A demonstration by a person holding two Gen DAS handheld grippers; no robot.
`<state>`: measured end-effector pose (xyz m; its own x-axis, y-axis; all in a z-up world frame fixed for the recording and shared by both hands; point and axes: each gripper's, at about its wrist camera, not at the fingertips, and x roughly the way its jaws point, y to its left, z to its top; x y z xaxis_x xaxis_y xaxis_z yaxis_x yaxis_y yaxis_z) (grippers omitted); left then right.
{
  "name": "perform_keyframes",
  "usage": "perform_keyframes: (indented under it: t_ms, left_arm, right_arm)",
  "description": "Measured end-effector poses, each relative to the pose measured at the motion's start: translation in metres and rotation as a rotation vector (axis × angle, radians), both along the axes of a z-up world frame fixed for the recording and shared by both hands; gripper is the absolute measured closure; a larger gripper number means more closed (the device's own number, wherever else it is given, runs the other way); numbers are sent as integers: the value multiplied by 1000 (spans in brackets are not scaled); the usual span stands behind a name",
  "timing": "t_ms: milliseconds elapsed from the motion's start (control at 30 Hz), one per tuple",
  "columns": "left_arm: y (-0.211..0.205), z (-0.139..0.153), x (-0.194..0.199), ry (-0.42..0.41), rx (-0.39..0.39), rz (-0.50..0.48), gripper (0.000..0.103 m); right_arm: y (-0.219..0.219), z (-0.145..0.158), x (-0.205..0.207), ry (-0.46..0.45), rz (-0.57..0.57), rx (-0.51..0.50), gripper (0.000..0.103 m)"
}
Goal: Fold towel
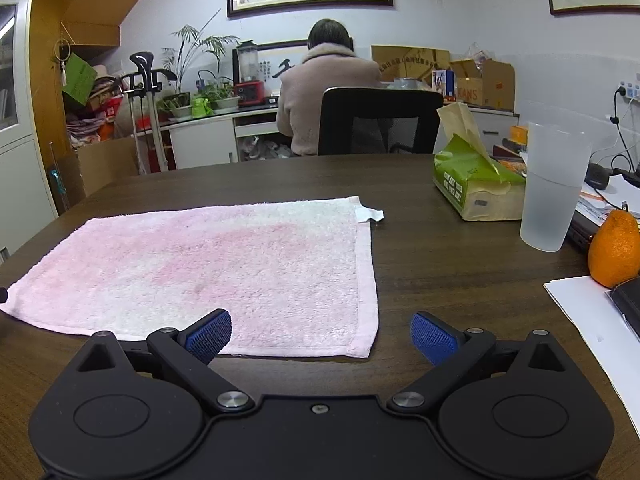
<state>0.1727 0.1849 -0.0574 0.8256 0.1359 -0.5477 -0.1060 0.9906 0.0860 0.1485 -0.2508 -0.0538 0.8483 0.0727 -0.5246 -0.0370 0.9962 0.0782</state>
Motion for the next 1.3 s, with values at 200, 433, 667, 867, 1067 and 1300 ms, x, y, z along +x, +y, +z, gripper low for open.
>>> perform_keyframes:
  t_ms: [200, 433, 667, 867, 1067, 1300]
  left_arm:
    - [8, -8, 13, 70, -73, -34, 1]
    - [12, -12, 20, 92, -96, -41, 4]
    - [6, -8, 14, 79, -100, -64, 21]
    - [8, -7, 9, 78, -125, -75, 21]
    - [8, -7, 4, 72, -138, -70, 23]
    - [3, -3, 9, 71, -117, -67, 65]
  right_arm:
    - [-3, -8, 14, 29, -11, 20, 6]
    - [0, -12, 22, 55, -18, 24, 6]
    - [0, -10, 22, 62, -18, 44, 7]
    - [-1, -3, 16, 40, -22, 53, 7]
    - [2, -2, 14, 40, -25, 45, 7]
    - [6, -12, 23, 84, -28, 30, 14]
